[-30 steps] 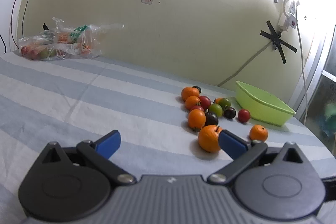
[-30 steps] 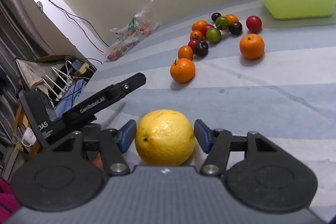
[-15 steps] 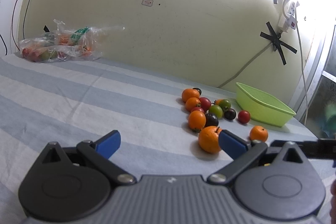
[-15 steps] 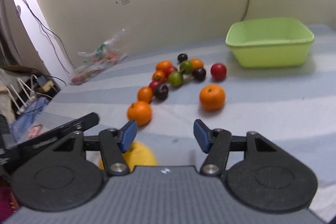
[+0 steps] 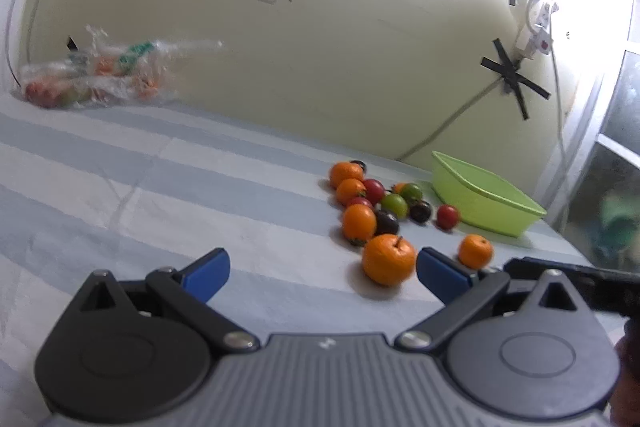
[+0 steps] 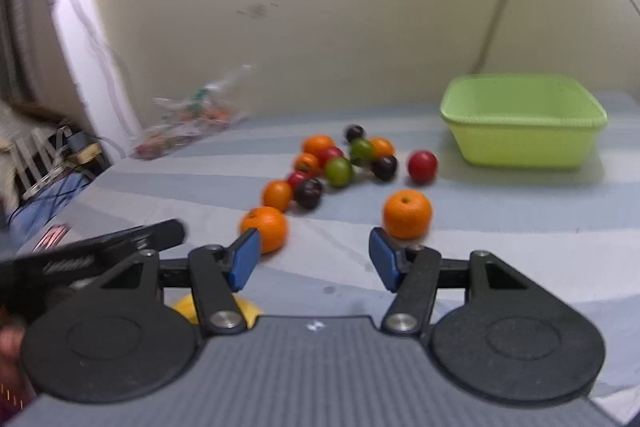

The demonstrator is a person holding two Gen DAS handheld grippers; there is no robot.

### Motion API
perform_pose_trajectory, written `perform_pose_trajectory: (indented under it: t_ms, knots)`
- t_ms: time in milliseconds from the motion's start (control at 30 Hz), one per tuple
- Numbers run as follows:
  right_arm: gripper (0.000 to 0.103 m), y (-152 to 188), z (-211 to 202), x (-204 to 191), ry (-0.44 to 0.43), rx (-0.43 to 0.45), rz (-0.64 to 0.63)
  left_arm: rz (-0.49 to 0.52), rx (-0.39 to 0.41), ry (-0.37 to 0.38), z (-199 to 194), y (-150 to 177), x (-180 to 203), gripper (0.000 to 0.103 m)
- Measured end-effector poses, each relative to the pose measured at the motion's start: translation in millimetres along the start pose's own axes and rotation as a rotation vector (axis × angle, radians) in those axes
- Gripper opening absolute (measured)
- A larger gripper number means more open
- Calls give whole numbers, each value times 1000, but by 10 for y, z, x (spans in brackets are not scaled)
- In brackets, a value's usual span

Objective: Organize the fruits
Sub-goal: 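Lift the lemon with the right tool while the left tool clamps its other side, then carry the lemon with both tools over the green basket and release it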

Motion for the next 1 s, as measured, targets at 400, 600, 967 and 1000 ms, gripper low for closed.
perform_pose_trajectory:
  t_ms: [400, 600, 967, 1000]
  knots:
    - [65, 505, -171, -591, -93, -86, -416, 95, -165, 356, -384, 359, 339, 103]
    - [72, 536, 67, -719, -49, -104, -520, 107, -230, 393, -255, 344, 495, 101]
    - [69, 485, 187, -662, -53, -96, -486, 120, -279, 306, 2, 415, 588, 70]
    - [69, 486, 176, -664, -53, -97, -478, 111, -280, 305, 7, 407, 586, 70]
Point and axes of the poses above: each gripper's, at about its wrist camera, not at the fingertips, and z roughly the way its jaws point, x to its right, y to its underside, the point moved 7 cm from there along z, roughly the way its jaws point, and after that the axes turned 9 degrees about -x, right-handed, at the moved point
